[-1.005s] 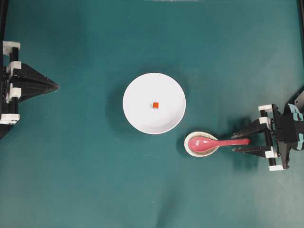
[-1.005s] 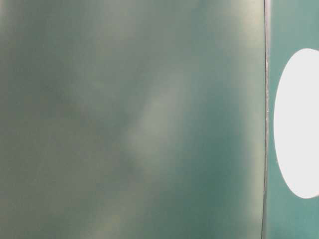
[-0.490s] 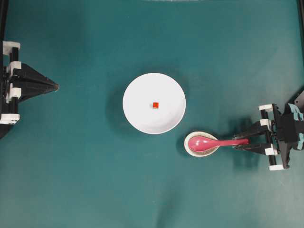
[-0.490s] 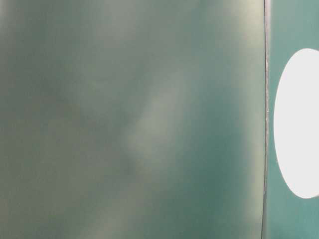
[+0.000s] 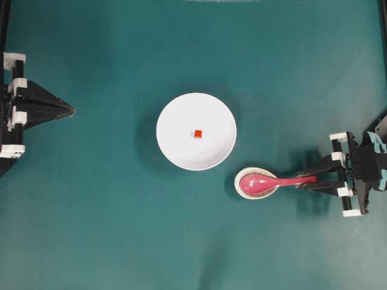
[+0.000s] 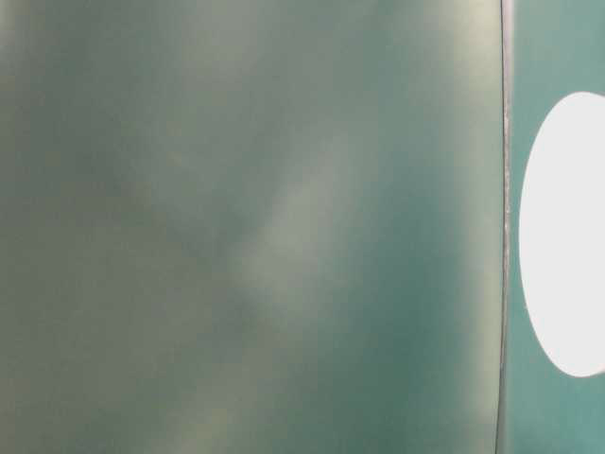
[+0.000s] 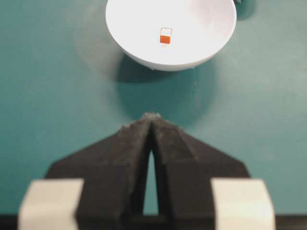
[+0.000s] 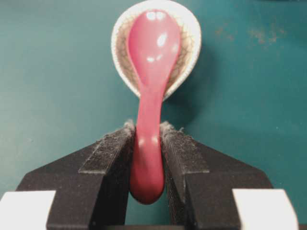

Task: Grip the spoon and scoop the red block from the bowl with right arm.
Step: 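Lift the spoon off the rest and swing it over the bowl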

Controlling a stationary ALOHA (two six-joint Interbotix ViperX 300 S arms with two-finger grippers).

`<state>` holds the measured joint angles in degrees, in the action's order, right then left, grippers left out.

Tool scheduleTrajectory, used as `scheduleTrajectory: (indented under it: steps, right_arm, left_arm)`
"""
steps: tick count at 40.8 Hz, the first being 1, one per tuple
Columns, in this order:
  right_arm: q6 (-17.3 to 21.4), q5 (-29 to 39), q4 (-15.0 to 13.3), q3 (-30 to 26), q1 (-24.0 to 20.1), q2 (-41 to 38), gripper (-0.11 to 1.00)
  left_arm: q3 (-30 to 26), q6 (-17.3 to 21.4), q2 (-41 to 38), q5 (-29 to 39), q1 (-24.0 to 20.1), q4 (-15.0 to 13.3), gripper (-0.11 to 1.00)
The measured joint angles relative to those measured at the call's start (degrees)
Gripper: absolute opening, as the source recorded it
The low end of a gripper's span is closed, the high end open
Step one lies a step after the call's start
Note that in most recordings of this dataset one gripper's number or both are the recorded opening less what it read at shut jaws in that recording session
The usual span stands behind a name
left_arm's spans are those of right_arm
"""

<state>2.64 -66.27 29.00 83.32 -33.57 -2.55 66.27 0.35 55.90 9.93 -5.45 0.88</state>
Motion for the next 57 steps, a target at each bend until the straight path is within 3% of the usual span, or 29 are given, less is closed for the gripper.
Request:
scheduleTrajectory:
  steps: [21, 35, 42, 57]
  right_arm:
    - [-0.1, 0.0, 0.0, 0.3, 0.0, 0.6, 0.25]
    - [-0.4, 3.4, 0.0, 1.1, 2.3, 9.5, 0.25]
    - [-1.6, 10.7, 0.0, 0.3, 5.4, 16.1, 0.25]
    - [-13.2, 37.0, 0.0, -6.2, 16.2, 35.2, 0.25]
  left_arm:
    - [0.0, 0.0, 0.0, 0.0, 0.1, 0.0, 0.00]
    - [0.0, 0.0, 0.0, 0.0, 0.0, 0.0, 0.00]
    - [0.0, 0.0, 0.0, 0.0, 0.0, 0.0, 0.00]
    - [0.0, -0.1, 0.0, 0.0, 0.0, 0.0, 0.00]
